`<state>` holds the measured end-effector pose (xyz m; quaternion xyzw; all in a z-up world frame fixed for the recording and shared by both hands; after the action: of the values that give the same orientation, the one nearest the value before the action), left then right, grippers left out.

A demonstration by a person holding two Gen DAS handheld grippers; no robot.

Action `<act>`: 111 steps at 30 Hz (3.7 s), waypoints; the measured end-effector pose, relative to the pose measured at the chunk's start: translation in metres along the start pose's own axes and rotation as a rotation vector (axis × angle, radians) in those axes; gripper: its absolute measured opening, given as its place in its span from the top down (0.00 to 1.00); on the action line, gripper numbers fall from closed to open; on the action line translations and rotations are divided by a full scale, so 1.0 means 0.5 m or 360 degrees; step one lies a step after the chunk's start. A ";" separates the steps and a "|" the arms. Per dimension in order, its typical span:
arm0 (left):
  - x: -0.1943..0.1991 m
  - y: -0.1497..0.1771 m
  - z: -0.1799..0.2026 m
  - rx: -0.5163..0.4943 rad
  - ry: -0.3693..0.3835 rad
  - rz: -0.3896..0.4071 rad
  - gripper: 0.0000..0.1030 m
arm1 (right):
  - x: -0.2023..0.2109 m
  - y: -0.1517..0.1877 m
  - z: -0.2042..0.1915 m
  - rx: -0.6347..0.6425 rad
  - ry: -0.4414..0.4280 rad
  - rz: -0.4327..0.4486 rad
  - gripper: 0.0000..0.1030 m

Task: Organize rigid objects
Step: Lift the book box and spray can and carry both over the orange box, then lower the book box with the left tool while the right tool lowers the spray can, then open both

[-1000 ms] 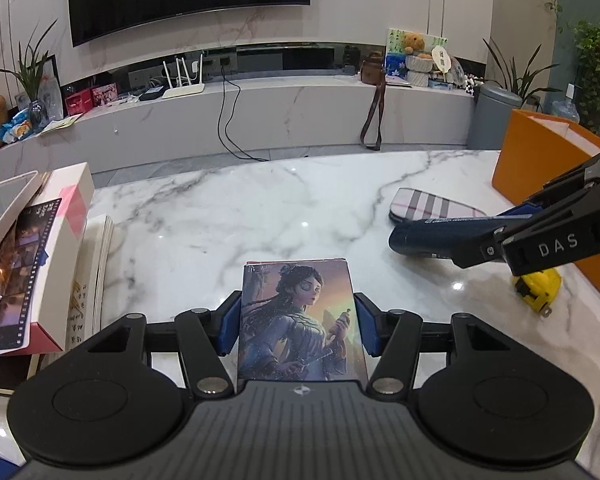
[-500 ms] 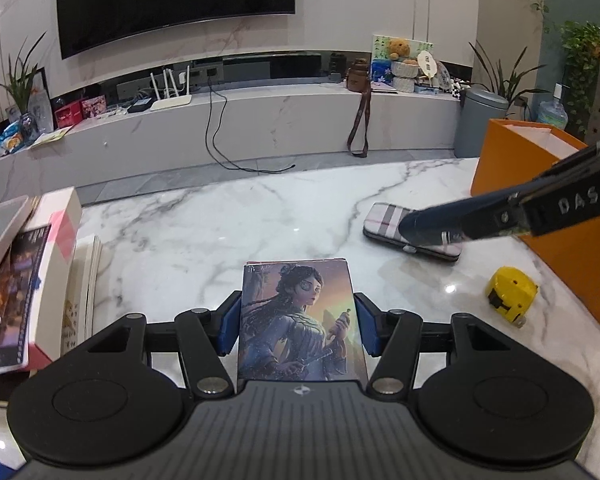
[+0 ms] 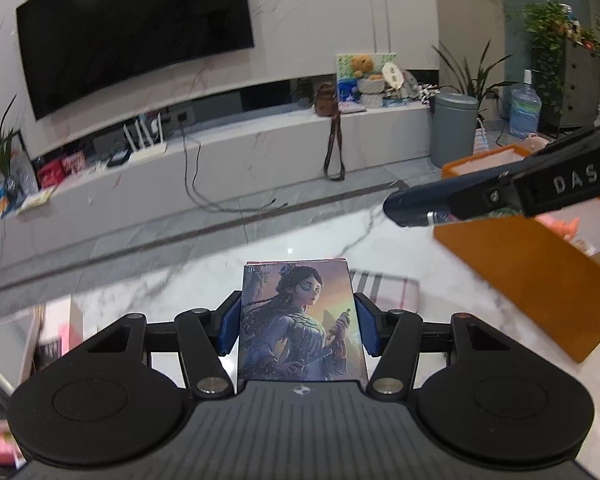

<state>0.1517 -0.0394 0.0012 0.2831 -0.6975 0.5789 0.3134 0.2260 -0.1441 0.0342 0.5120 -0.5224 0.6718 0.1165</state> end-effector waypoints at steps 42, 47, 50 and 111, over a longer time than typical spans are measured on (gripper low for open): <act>-0.058 -0.218 0.471 -0.0364 0.0350 -0.0022 0.36 | 0.215 0.172 0.442 -0.0569 0.0291 0.0201 0.61; -0.095 -0.224 0.510 -0.0366 0.0397 -0.0083 0.36 | 0.198 0.187 0.467 -0.0587 0.0314 0.0164 0.61; -0.116 -0.219 0.522 -0.0384 0.0400 -0.0113 0.36 | 0.185 0.197 0.478 -0.0588 0.0326 0.0132 0.61; -0.307 -0.179 0.581 -0.0620 0.0190 -0.0638 0.34 | -0.052 0.201 0.531 -0.0595 0.0372 -0.0315 0.63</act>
<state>0.2865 -0.3357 -0.0983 0.3152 -0.7060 0.3760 0.5107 0.3183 -0.3954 -0.0641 0.4491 -0.5679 0.6034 0.3342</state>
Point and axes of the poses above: each gripper's, at about its wrist camera, not at the fingertips, and x roughly against the way its jaws point, z to its right, y to its underside, the point moved 5 cm from there along -x, roughly the way its jaws point, and after that the axes turned 14 degrees about -z, right-handed, at the moved point
